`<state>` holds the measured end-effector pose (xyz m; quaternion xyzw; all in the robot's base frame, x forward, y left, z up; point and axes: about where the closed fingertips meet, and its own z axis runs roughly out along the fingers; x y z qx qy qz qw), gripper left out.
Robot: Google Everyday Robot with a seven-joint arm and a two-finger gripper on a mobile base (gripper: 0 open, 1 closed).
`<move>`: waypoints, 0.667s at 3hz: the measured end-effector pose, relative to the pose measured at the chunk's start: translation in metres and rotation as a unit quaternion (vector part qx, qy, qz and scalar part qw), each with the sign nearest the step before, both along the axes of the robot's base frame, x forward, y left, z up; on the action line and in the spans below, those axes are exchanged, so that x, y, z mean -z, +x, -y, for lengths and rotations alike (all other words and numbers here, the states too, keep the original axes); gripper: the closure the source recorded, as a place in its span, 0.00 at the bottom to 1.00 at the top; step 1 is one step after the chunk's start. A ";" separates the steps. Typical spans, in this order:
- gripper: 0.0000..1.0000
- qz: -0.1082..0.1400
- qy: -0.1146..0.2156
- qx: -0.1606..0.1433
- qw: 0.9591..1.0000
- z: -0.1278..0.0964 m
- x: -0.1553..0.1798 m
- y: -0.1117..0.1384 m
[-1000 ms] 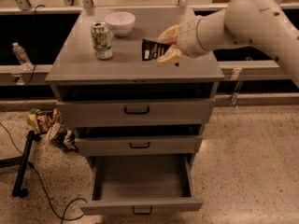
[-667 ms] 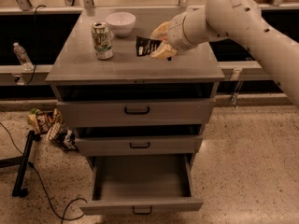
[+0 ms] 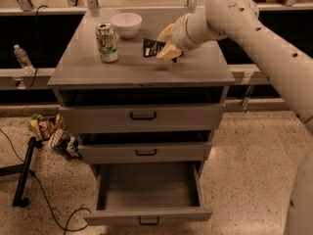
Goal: Pick rxbar chocolate from bottom drawer and place on counter
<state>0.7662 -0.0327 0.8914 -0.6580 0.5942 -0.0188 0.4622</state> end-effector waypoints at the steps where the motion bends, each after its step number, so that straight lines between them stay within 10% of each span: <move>1: 0.40 -0.014 0.003 0.008 1.000 0.004 0.005 -0.001; 2: 0.17 -0.024 0.003 0.014 1.000 0.012 0.007 -0.010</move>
Offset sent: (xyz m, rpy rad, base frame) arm -0.0213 -0.0277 -0.0042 0.0091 0.0651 -0.0490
